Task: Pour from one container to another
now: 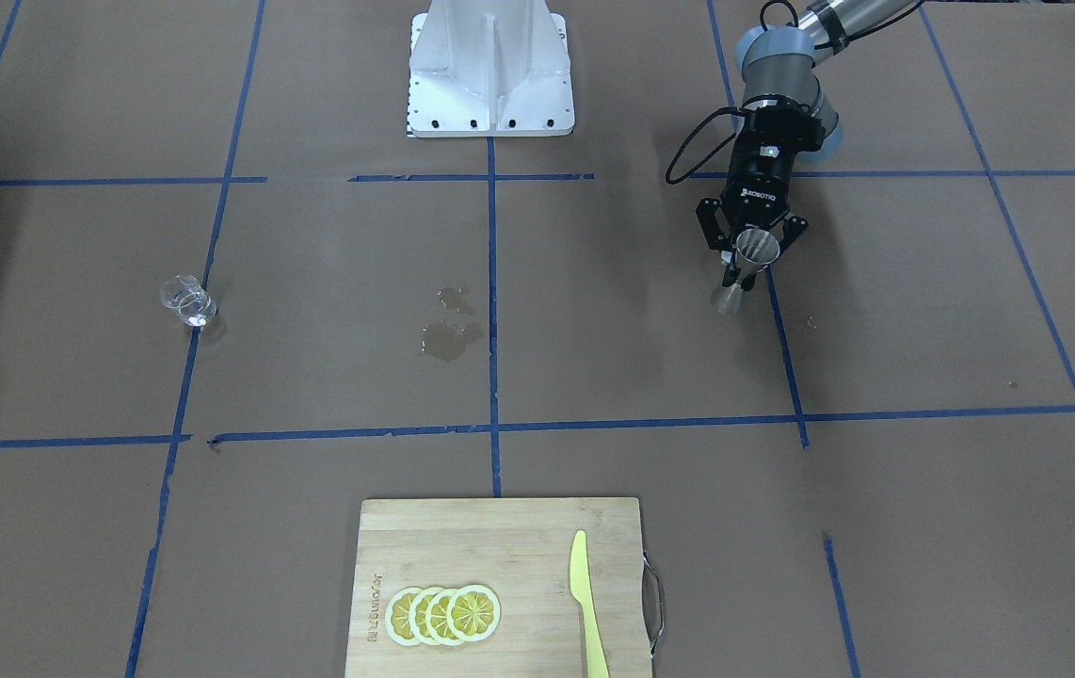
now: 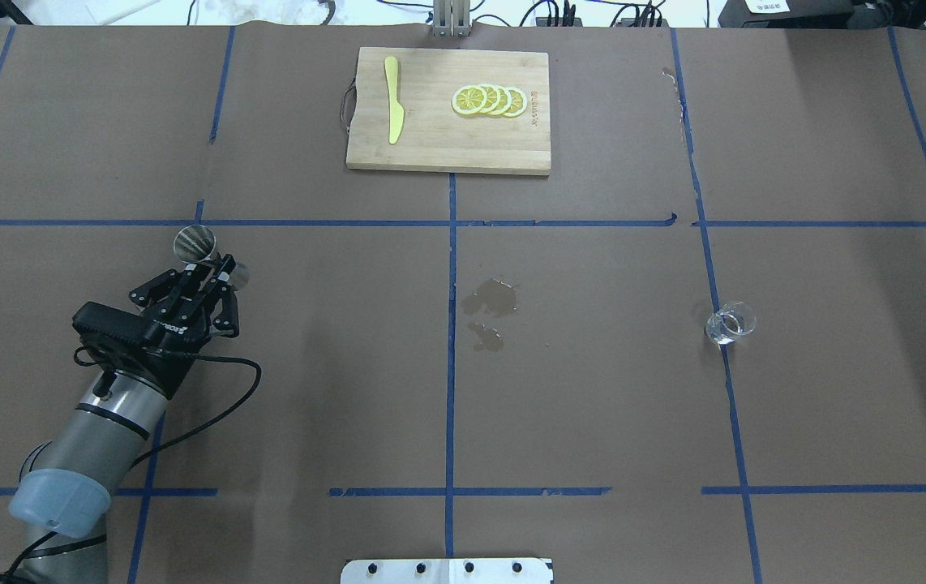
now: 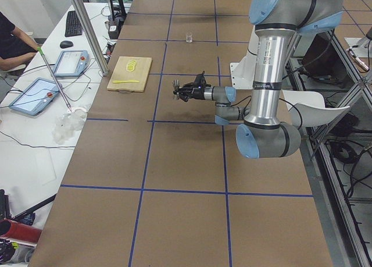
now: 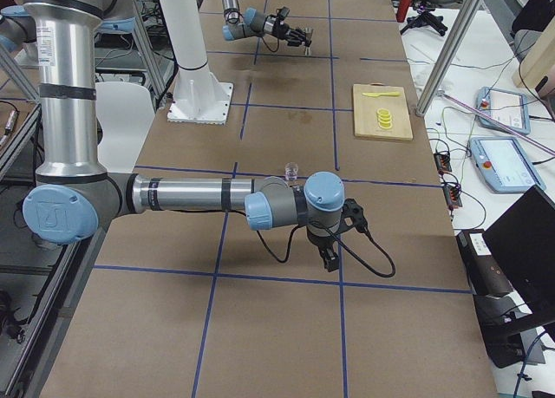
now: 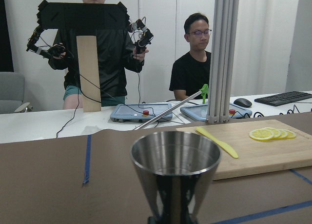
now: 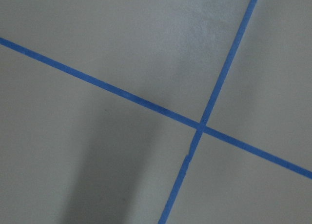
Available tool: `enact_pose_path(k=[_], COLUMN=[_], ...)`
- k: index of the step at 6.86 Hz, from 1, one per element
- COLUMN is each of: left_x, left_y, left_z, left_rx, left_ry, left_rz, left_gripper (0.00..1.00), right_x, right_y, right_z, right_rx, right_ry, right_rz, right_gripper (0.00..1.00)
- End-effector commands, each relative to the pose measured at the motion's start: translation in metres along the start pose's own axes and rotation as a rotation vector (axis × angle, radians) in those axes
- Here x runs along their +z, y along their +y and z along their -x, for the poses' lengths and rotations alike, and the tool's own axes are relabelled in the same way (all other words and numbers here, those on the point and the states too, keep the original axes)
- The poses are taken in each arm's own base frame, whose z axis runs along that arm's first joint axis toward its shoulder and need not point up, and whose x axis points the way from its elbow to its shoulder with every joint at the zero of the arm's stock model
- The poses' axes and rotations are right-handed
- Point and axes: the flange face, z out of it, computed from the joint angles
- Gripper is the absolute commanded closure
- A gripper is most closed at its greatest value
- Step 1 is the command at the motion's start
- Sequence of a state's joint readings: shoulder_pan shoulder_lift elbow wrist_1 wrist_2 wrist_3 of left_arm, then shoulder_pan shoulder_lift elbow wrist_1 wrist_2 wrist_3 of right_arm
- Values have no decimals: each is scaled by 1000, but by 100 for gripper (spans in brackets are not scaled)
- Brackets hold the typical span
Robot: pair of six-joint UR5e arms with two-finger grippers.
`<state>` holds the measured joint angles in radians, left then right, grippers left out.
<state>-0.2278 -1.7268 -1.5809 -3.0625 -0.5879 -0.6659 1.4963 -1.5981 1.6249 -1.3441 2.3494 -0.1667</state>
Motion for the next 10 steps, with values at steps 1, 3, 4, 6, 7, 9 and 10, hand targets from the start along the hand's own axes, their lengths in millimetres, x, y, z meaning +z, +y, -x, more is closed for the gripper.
enact_pose_path(k=[1, 3, 4, 6, 7, 9, 10], left_x=[7, 9, 14, 18, 18, 19, 19], left_y=[0, 3, -2, -7, -7, -8, -8], left_z=[-30, -34, -45, -56, -57, -58, -58], left_rx=[-17, -11, -12, 24, 24, 22, 22], left_ry=[25, 24, 30, 39, 39, 40, 40], left_rz=[-2, 2, -6, -16, -16, -18, -18], left_gripper=[100, 100, 100, 100, 100, 100, 100], right_x=[13, 42, 64, 63, 48, 53, 51], right_y=[-17, -11, 3, 7, 11, 33, 36], right_z=[35, 90, 120, 172, 204, 282, 305], right_rx=[54, 114, 141, 240, 296, 311, 358], right_ry=[-13, -37, -37, -112, -152, -106, -130], right_rz=[-104, -246, -329, -362, -379, -462, -478], right_gripper=[0, 0, 0, 3, 7, 6, 7])
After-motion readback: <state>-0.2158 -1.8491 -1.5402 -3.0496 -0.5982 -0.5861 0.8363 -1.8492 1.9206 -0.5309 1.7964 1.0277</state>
